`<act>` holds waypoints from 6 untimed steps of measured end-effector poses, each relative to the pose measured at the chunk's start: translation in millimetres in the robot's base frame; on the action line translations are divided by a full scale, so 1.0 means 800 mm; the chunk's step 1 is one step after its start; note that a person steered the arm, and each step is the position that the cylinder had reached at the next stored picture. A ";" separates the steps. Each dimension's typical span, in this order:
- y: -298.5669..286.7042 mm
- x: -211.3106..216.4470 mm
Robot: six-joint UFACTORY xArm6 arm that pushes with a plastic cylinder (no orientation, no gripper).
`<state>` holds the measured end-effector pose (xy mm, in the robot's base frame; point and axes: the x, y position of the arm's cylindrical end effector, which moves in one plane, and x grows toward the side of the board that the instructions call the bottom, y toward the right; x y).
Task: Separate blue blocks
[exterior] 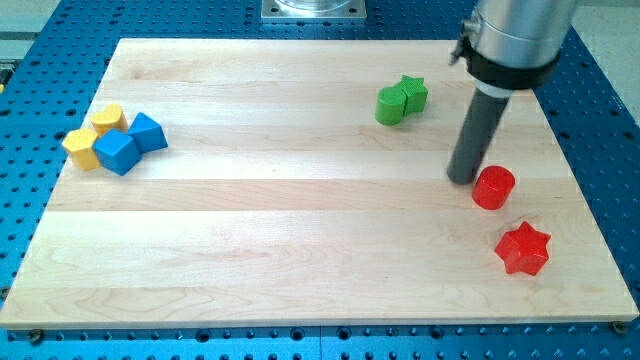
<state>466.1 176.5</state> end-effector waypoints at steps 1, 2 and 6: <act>0.012 0.012; -0.147 0.034; -0.573 -0.042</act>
